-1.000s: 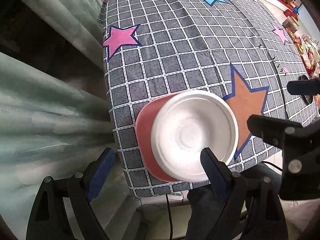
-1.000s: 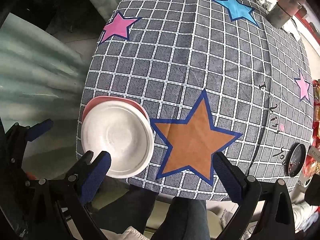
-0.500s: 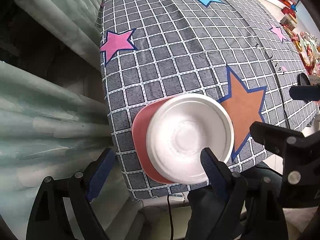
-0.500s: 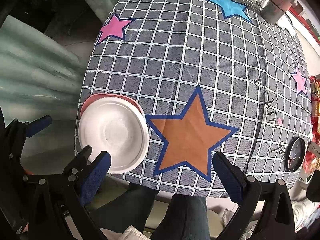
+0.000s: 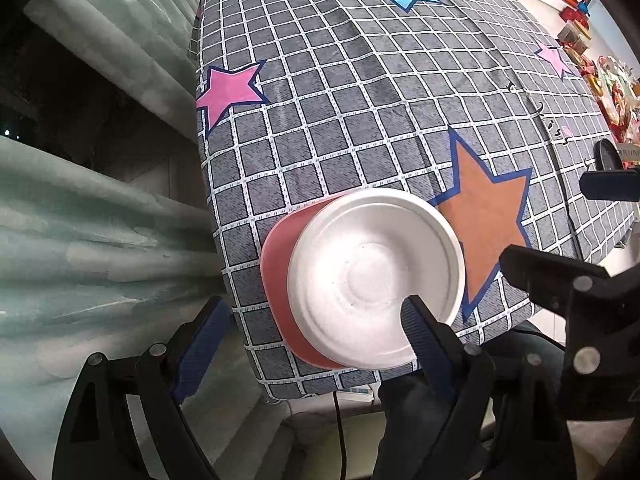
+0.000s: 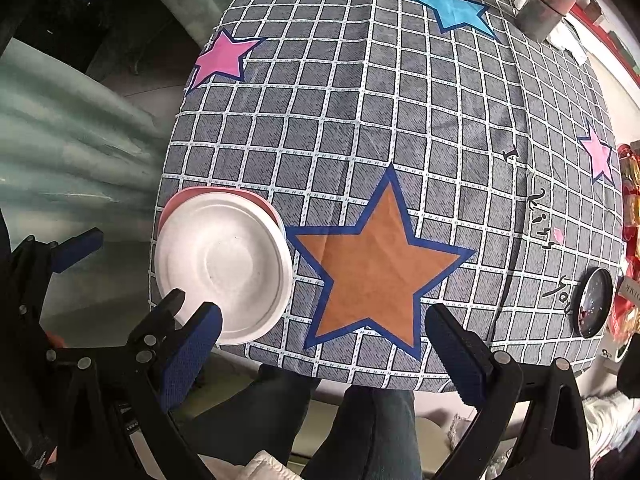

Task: Organize plates and bowls

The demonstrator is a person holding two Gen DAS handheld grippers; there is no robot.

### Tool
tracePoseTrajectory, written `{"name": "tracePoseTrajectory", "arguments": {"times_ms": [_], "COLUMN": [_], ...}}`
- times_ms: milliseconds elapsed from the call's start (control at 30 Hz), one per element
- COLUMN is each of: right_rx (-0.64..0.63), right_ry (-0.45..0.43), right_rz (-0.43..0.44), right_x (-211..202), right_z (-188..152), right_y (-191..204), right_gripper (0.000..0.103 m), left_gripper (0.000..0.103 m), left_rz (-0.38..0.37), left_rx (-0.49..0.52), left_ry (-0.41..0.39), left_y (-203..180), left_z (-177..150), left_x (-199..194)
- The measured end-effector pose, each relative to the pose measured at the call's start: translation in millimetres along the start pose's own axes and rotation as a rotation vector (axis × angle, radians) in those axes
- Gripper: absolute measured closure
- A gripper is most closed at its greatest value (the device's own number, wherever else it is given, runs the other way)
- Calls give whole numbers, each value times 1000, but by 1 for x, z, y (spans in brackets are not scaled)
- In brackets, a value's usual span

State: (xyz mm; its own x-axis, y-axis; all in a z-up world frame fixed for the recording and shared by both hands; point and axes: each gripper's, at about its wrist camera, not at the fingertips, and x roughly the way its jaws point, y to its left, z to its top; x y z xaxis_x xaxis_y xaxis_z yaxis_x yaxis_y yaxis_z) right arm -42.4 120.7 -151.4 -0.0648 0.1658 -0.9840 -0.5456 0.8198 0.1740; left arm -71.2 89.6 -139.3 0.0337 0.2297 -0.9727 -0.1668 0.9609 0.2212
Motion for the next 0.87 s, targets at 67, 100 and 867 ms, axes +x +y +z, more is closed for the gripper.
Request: {"name": "tracePoseTrajectory", "arguments": {"times_ms": [67, 100, 867], "right_rx": [-1, -2, -11], "right_ry": [1, 2, 27], "right_rz": [0, 1, 17], "right_x": [0, 0, 7], "right_z": [0, 0, 2], "right_y": [0, 0, -1], "right_gripper": [1, 1, 1], "left_gripper": [13, 13, 13], "left_rz": [1, 3, -49], "left_rx": [-1, -2, -3], "left_ry": [1, 2, 6], "left_y": [0, 0, -3], "left_z": [0, 0, -1], "left_x": [0, 0, 3]}}
